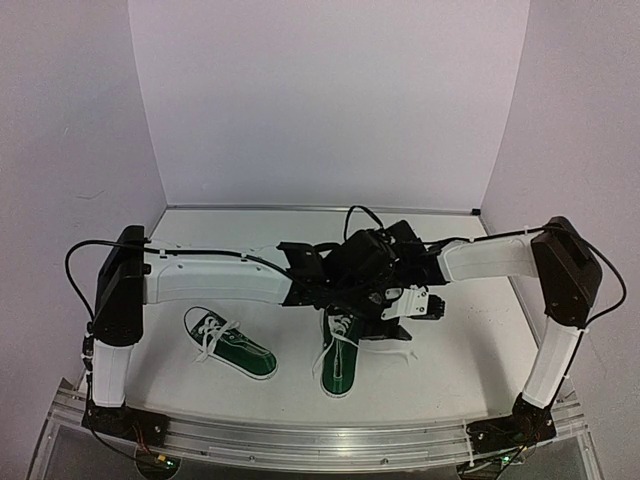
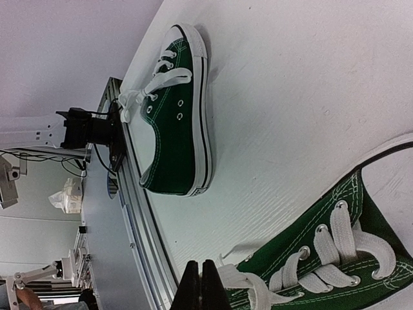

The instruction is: Tie the shoes

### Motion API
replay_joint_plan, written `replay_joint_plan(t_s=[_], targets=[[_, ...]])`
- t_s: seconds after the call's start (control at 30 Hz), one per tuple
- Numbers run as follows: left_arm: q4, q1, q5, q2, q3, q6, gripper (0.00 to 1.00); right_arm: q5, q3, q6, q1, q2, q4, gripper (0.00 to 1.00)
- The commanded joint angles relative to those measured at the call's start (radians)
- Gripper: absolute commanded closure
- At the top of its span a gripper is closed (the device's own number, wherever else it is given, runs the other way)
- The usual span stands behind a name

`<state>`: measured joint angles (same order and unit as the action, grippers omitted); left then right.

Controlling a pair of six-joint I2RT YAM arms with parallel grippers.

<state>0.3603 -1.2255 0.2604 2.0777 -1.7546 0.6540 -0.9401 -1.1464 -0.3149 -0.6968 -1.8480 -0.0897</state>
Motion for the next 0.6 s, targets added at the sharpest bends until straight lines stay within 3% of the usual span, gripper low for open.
replay_joint_plan(t_s=[0.0,0.23,0.43,0.57], targets=[[0.04,0.003,-0.021,-0.034,-0.029,-0.02,0.49,-0.039,-0.052,0.029,-0.003,-0.009,-0.021,1.0],[-0.006,0.034,-0.011,-0.179,0.09,-0.189,0.39,-0.034,-0.08,0.022,-0.005,-0.014,-0.046,1.0],[-0.228,0.098,-0.12,-0.451,0.459,-0.456,0.37,-0.012,-0.128,0.002,-0.019,-0.05,-0.068,0.94],[-0.258,0.16,-0.2,-0.577,0.617,-0.611,0.37,0.003,-0.181,0.006,-0.048,-0.094,-0.106,0.89]])
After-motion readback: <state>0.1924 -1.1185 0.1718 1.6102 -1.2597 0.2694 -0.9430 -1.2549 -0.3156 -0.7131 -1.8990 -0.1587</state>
